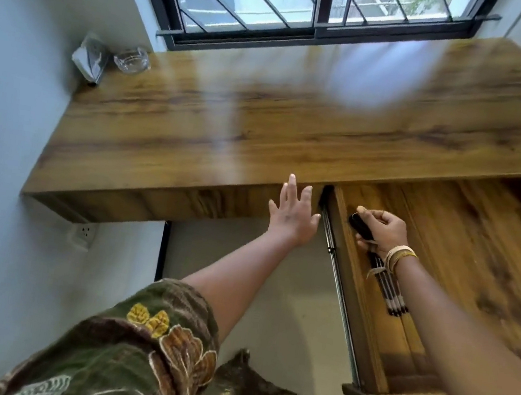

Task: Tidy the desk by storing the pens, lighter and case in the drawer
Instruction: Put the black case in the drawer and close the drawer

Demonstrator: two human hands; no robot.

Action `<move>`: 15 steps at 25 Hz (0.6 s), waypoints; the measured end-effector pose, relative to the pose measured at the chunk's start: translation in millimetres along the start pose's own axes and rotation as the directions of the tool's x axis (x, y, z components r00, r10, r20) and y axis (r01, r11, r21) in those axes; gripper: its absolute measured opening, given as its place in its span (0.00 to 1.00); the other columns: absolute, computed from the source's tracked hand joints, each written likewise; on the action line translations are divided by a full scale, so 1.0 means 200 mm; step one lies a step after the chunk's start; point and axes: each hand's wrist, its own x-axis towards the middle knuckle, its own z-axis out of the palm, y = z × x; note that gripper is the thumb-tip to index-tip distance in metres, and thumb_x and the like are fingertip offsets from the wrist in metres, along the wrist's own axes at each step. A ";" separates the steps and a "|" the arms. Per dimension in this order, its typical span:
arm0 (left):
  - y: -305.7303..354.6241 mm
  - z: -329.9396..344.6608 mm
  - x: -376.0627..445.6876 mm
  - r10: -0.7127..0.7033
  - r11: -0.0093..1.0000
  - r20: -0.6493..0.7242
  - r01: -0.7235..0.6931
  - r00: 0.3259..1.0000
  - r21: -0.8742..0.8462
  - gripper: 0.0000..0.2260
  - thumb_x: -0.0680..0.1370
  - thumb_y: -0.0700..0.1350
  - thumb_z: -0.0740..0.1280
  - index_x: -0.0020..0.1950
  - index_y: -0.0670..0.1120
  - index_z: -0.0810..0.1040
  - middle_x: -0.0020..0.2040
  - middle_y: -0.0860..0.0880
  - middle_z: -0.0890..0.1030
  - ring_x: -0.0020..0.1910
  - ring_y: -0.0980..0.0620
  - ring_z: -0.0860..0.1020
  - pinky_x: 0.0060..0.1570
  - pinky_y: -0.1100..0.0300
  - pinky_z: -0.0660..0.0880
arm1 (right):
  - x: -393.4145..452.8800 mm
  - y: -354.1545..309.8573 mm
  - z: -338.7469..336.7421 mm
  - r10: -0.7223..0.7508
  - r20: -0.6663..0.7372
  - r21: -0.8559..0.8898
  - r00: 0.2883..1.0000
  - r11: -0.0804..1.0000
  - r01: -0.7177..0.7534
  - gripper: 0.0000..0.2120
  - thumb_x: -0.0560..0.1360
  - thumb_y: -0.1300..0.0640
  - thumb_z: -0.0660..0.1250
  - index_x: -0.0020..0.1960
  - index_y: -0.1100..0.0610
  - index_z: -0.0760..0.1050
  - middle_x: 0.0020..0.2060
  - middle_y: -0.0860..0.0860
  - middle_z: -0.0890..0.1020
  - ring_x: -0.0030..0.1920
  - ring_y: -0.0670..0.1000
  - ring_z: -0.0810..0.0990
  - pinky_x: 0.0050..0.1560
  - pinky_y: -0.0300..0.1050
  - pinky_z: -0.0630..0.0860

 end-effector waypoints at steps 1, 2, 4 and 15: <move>0.04 0.04 -0.05 -0.014 0.999 -0.023 0.013 1.000 -0.034 0.29 0.80 0.52 0.62 0.78 0.48 0.54 0.79 0.44 0.41 0.79 0.43 0.45 0.73 0.35 0.51 | -0.01 0.04 -0.06 0.026 0.018 0.034 1.000 0.999 -0.026 0.07 0.73 0.54 0.73 0.45 0.55 0.76 0.47 0.59 0.82 0.33 0.52 0.82 0.29 0.43 0.80; 0.08 0.09 -0.09 -0.043 0.996 -0.031 0.041 0.999 -0.075 0.29 0.80 0.52 0.62 0.78 0.48 0.55 0.79 0.44 0.42 0.78 0.43 0.48 0.73 0.36 0.54 | -0.02 0.08 -0.11 0.042 0.032 0.048 0.999 0.998 -0.043 0.04 0.74 0.58 0.71 0.46 0.54 0.77 0.50 0.59 0.81 0.36 0.54 0.82 0.31 0.45 0.81; 0.17 0.21 -0.18 -0.124 0.974 0.007 0.123 0.992 -0.192 0.30 0.80 0.53 0.62 0.78 0.49 0.54 0.79 0.43 0.46 0.77 0.40 0.55 0.71 0.39 0.60 | -0.02 0.15 -0.25 0.072 0.047 0.044 0.996 0.996 -0.074 0.07 0.75 0.64 0.68 0.50 0.55 0.77 0.51 0.59 0.81 0.40 0.55 0.82 0.34 0.46 0.82; 0.53 0.64 -0.67 -0.397 0.765 0.157 0.421 0.904 -0.488 0.38 0.77 0.45 0.68 0.79 0.51 0.47 0.75 0.41 0.63 0.72 0.41 0.66 0.68 0.44 0.68 | -0.20 0.30 -0.80 0.343 0.434 -0.331 0.833 0.921 -0.207 0.11 0.69 0.69 0.72 0.51 0.64 0.77 0.55 0.66 0.79 0.47 0.60 0.82 0.33 0.45 0.83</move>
